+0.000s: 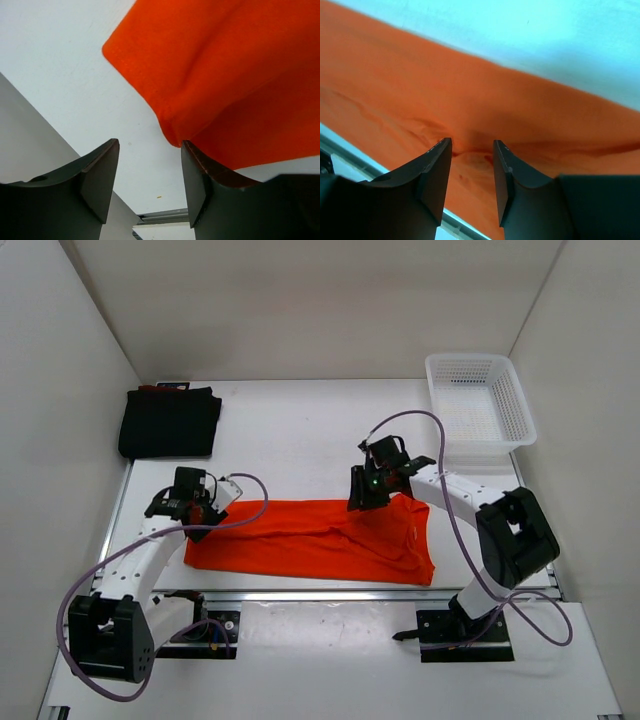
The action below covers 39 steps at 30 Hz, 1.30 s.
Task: Fold and stack the t-shirts
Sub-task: Fold the other side of the tshirt into a rectangle
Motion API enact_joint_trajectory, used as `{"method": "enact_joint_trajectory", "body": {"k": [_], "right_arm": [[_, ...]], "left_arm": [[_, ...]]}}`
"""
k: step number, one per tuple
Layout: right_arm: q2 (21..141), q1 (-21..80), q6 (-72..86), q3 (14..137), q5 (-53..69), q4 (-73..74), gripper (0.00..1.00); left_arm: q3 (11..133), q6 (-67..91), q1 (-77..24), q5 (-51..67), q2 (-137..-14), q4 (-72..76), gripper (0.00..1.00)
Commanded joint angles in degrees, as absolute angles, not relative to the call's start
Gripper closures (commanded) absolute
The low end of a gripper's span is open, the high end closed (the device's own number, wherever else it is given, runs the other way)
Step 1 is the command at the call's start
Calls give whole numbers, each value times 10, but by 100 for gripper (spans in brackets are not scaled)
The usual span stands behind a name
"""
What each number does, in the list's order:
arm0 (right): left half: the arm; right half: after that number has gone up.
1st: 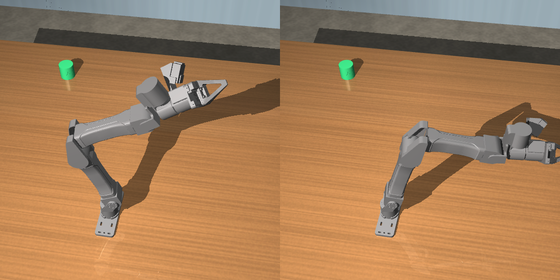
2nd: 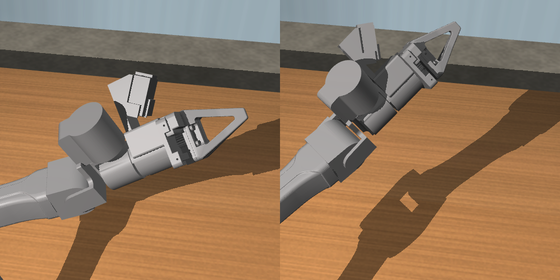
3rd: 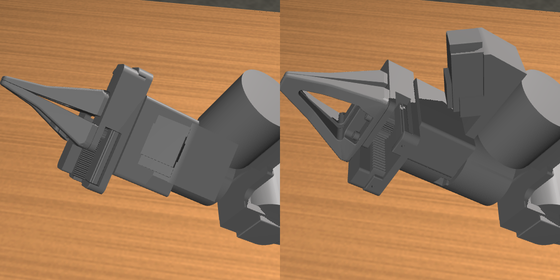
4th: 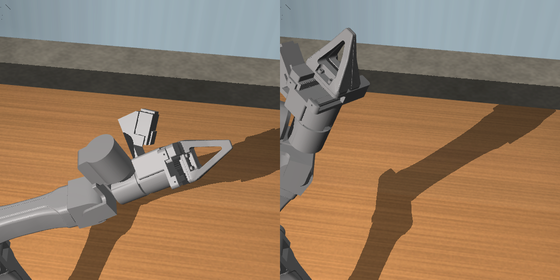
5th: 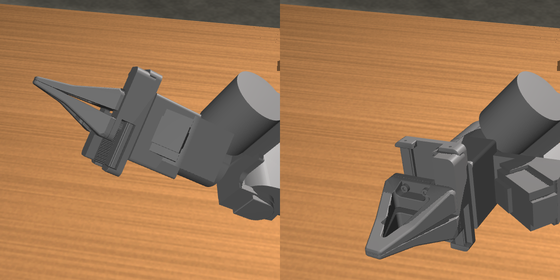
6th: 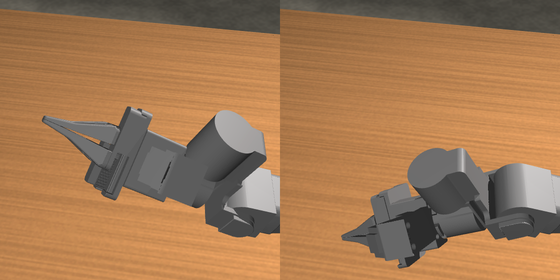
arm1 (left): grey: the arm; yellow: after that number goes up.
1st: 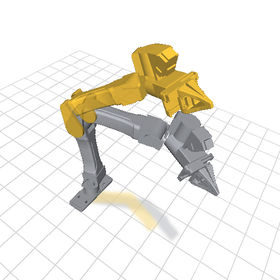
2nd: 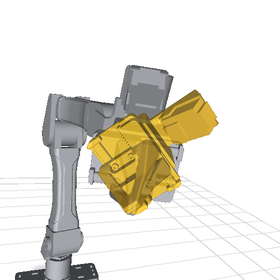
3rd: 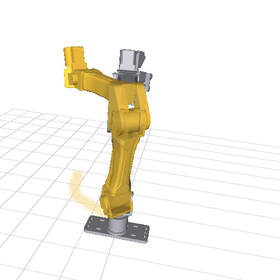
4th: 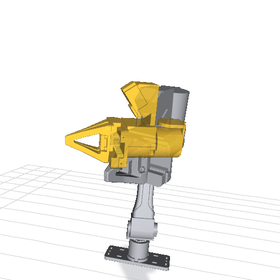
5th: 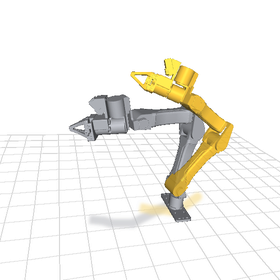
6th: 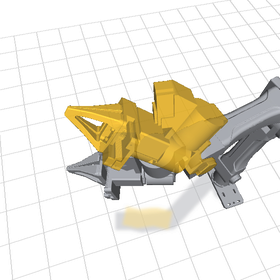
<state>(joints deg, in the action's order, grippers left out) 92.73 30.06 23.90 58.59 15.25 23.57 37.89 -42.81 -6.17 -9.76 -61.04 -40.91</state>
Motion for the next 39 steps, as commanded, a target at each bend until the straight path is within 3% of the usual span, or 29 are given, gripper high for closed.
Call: {"method": "enact_joint_trajectory", "body": {"k": [1,9,18,23,31,39], "right_arm": [[868,303,233,570,164,238,64],[747,252,268,496,77,384,67],[643,222,324,384,105,405,64],[639,203,334,359,127,388,61],[634,194,339,353,149,377,58],[635,202,355,348,150,361,58]], "left_arm": [[375,-489,-81,-67,-601,-415,35],[342,-519,-94,-122,-656,-353,35],[337,-516,-90,-119,-662,-345,37],[342,-510,-93,-118,-671,-344,39],[412,-545,-96,-2,-675,-515,39],[370,-513,-111,-65,-715,-455,39]]}}
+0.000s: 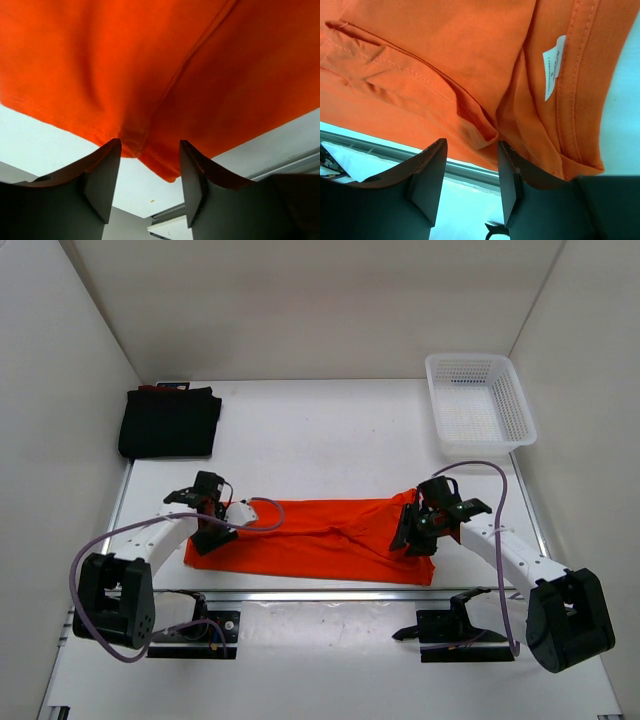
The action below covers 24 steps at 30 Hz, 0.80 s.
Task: Fold and stack the t-shirts
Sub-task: Fold the other side of the tshirt into a rectangle
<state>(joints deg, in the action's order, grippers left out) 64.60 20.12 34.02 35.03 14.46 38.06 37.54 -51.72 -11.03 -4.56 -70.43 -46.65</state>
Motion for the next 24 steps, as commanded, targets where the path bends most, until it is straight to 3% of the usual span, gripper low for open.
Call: {"method": "enact_joint_trajectory", "body": {"k": [1,9,22,23,24], "right_arm": [[633,205,353,342,152,360,58],[644,207,359,339,156,337,58],[698,202,331,360,131,342,58],[695,200,335,359,131,338,61],[693,200,326,359,136,332,70]], "left_arm": [[370,-508,-108,-70,-719,-446,40],[363,-504,-102,-133,-746,-409,47],[379,-486,-103,-145,-753,-402,90],[383,-486,-105,-145,-753,-398,91],[382,-490,-106,-142,-751,-394,92]]}}
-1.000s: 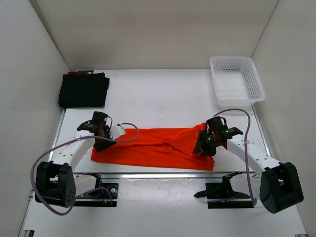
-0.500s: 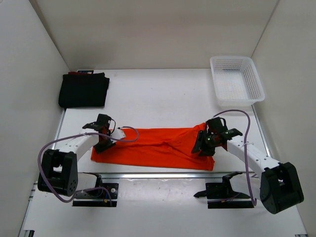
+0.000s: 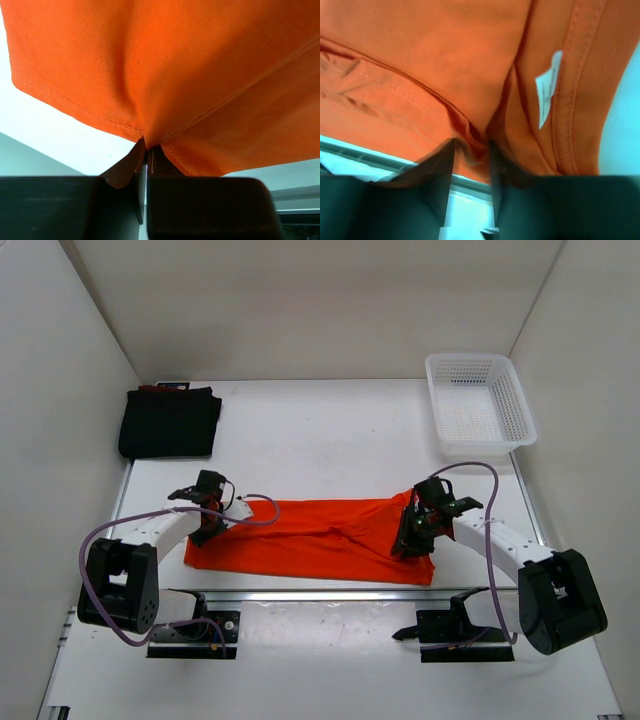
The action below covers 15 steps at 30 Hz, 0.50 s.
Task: Fold and stack the t-shirts
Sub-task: Fold the other side of the tshirt into a rectangle
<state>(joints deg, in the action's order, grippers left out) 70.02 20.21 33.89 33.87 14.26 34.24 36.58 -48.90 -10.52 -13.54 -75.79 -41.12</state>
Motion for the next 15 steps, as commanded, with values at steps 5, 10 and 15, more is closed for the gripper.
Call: {"method": "enact_joint_trajectory", "body": {"k": [5,10,15], "right_arm": [[695,192,326,365,149,312,99],[694,170,295,402,145,328,100],[748,129,235,517,141,341,100]], "left_arm": [[401,-488,-110,-155,-749,-387,98],[409,-486,-109,-189,-744,-325,99],[439,-494,-106,-239,-787,-237,99]]}}
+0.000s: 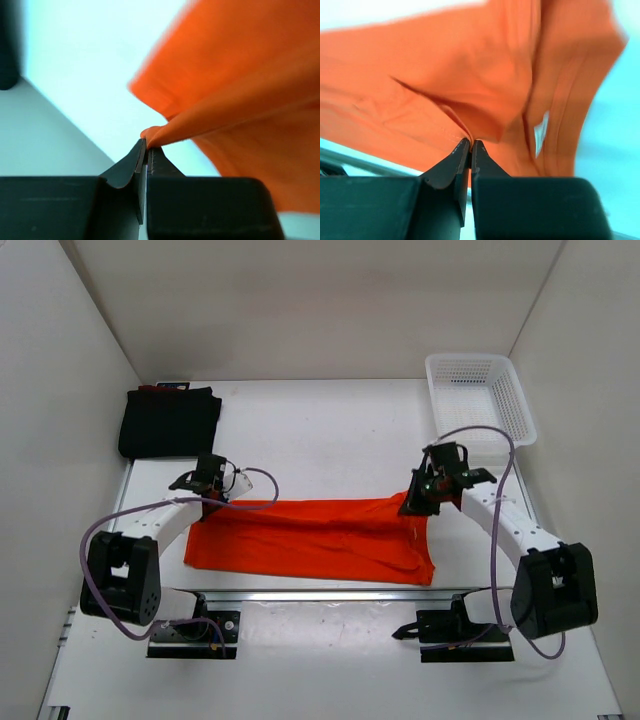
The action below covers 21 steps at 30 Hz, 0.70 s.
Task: Fold and stack the t-shirts
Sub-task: Fold the other side of the tshirt into a rectangle
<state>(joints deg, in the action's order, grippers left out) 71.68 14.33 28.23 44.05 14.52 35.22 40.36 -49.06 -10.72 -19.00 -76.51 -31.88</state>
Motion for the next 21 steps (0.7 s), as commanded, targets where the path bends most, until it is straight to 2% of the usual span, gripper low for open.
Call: {"method": "enact_joint_trajectory", "body": {"k": [1,6,9,14,21], "right_arm": [[760,118,216,535,138,346,100],[859,112,175,712,126,349,100],[879,117,163,764,120,360,100],[839,136,164,686,119,365,100],[699,123,211,519,142,351,100]], "left_arm": [[453,-489,-106,-244,-799,-211,100],[581,-439,-90,-313,-916,-196,99],[616,-431,-96,-296,-920,-214,99],[464,-510,-117,-281,-827,-162,100],[352,-599,-118,-226,-694,-197,100]]}}
